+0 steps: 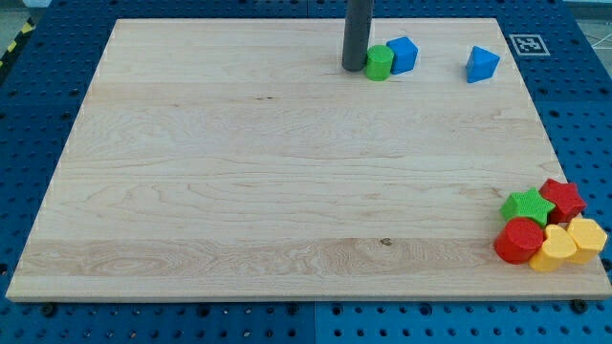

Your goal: Slide green circle towards center right

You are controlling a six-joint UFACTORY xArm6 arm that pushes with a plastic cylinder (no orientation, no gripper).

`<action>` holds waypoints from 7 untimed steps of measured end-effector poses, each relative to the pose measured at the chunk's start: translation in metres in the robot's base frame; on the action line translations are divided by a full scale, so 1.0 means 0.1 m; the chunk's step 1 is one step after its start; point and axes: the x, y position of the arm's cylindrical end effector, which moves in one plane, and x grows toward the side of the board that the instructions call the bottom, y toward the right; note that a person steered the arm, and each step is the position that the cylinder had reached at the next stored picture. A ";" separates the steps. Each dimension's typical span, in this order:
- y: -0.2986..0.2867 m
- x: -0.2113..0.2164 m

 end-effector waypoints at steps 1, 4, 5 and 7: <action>-0.07 -0.16; 0.41 0.11; 0.43 0.03; 0.64 0.60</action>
